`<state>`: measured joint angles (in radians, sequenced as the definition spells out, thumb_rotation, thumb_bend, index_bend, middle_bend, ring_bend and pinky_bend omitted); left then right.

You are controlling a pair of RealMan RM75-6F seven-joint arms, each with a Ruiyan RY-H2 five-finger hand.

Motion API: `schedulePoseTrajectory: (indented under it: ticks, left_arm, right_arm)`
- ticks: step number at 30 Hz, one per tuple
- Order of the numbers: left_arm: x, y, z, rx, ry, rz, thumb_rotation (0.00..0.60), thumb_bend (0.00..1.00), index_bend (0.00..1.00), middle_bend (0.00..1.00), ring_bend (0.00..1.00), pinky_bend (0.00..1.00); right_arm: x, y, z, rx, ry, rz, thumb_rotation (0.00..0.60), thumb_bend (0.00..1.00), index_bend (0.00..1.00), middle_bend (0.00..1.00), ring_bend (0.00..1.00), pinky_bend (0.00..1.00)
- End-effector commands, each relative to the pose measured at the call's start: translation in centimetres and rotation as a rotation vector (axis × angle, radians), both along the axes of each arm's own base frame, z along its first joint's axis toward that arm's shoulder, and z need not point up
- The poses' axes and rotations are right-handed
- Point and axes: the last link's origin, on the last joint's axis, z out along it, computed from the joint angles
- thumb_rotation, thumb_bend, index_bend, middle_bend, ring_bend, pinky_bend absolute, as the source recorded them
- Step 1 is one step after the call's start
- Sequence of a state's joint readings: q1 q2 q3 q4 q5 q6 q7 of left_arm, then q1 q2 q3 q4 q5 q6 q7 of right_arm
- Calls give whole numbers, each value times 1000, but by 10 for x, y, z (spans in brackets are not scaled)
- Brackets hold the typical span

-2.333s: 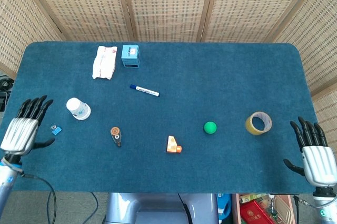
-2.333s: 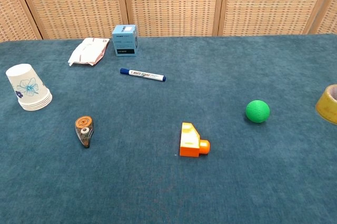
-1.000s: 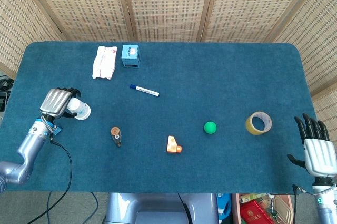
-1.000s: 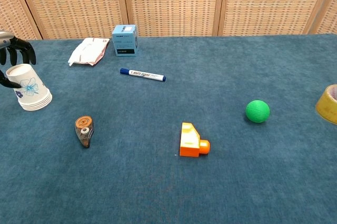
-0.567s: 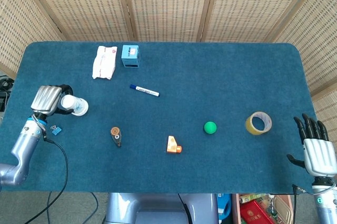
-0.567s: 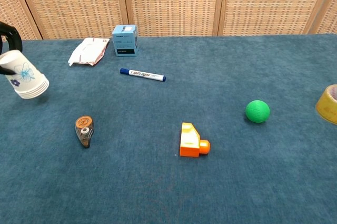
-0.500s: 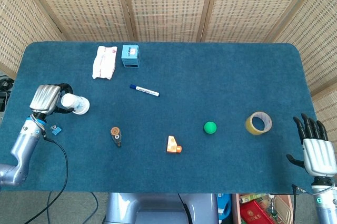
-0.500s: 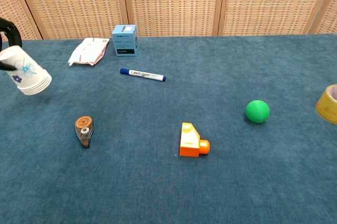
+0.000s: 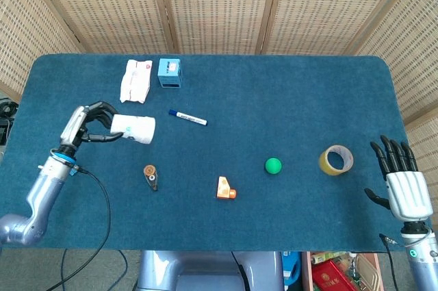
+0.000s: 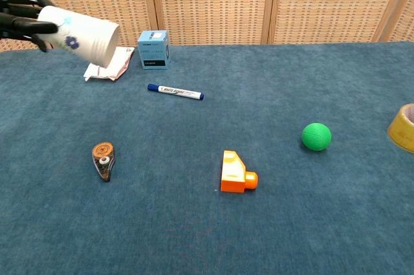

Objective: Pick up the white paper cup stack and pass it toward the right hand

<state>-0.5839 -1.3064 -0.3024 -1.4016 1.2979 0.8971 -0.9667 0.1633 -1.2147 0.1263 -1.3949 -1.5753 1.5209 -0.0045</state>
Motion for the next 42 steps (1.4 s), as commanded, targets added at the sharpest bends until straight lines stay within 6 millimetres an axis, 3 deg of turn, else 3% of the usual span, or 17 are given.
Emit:
schedulePoseTrajectory:
  ticks: [1,6,10,17,25,32,42]
  left_arm:
    - [34,3,-25,-118,-144,-25,600,69,510,536,527,514]
    - [75,12,-49,-213,-257,-65,600,72,517,541,528,514]
    - [107,22,-67,-287,-323,-91,600,83,518,543,528,514]
    - [146,30,-92,-377,-371,-111,600,96,519,543,528,514]
    - [164,29,-116,-441,-353,-121,600,108,525,544,528,514]
    - [167,29,-122,-459,-345,-123,600,108,525,544,528,514]
    - [170,28,-128,-478,-366,-111,600,109,525,544,528,514]
  right_arm:
    - [8,-15,2,21,-19,110,600,0,126,81,0,0]
    - [21,-37,6,61,-17,246,600,0,209,125,0,5]
    - [35,-56,7,84,-9,363,600,0,289,183,36,70]
    - [70,-87,-2,114,2,546,600,1,369,232,86,121]
    - [122,-113,-19,135,-27,718,600,88,462,273,125,149]
    - [165,-123,-44,183,-32,830,600,103,482,288,134,149]
    - [199,-134,-75,255,30,870,600,173,496,298,140,148]
